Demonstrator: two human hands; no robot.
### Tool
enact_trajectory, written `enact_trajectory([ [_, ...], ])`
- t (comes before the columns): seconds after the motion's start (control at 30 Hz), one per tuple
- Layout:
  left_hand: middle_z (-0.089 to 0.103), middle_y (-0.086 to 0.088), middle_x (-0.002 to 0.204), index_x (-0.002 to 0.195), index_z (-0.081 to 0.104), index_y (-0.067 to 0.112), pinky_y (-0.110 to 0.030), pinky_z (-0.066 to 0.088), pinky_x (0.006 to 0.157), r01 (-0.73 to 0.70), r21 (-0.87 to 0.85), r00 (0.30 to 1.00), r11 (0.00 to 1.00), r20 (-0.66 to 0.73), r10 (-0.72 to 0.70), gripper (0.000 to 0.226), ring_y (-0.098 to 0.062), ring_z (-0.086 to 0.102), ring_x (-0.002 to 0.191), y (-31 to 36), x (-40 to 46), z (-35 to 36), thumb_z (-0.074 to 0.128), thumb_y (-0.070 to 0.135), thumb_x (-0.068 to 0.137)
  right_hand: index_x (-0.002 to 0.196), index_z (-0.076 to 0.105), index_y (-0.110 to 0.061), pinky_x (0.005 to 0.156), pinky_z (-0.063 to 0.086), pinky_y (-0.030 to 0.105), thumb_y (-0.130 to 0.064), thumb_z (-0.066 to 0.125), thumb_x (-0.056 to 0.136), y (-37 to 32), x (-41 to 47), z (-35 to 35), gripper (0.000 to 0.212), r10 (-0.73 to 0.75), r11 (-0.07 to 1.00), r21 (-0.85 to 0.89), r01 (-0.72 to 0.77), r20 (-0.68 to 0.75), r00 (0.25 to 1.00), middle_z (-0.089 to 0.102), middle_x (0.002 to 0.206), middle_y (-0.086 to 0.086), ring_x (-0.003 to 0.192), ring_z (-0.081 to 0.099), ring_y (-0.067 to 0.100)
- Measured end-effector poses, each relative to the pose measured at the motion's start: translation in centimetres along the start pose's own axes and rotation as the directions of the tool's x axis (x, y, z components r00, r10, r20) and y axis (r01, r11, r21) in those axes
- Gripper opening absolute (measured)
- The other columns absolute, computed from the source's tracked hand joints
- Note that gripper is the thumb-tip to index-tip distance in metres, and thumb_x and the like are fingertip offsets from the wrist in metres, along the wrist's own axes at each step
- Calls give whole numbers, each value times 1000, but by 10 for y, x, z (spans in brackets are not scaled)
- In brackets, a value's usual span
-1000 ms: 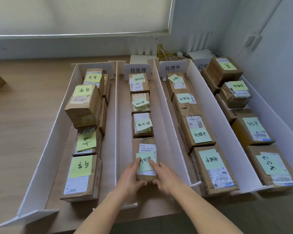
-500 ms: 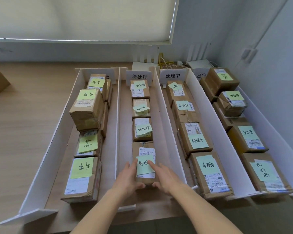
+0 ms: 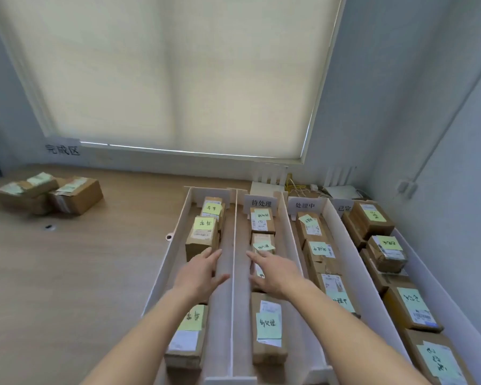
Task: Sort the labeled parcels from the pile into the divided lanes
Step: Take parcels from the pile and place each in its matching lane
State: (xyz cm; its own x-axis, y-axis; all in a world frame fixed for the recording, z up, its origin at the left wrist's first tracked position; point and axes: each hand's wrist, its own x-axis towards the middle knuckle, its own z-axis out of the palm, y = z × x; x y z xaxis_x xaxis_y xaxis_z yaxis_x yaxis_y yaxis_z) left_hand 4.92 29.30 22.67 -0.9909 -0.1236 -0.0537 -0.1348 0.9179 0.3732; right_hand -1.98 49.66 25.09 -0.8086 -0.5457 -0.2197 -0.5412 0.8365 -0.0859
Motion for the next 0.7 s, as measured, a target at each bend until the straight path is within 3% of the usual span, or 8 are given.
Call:
enact_trajectory([
  [0.37,26,3,162,155,26,33,-35,37,109,242,79,918,967,-340,-202,75,-17,32,146,-136,-105,-254,48,66,92,158,21,-43,109,43,40,-57,51,98,-243,23,-178,68,-292,955,-129,267,-249,923,30,164,-6,142,44,25],
  [0.7,32,8,158,155,26,33,-34,41,104,440,30,791,897,-486,-372,73,-18,40,140,-267,-236,-372,49,64,93,158,24,-41,96,46,38,-55,51,99,-441,17,-231,66,-482,873,-230,429,-284,829,42,155,-6,131,53,29],
])
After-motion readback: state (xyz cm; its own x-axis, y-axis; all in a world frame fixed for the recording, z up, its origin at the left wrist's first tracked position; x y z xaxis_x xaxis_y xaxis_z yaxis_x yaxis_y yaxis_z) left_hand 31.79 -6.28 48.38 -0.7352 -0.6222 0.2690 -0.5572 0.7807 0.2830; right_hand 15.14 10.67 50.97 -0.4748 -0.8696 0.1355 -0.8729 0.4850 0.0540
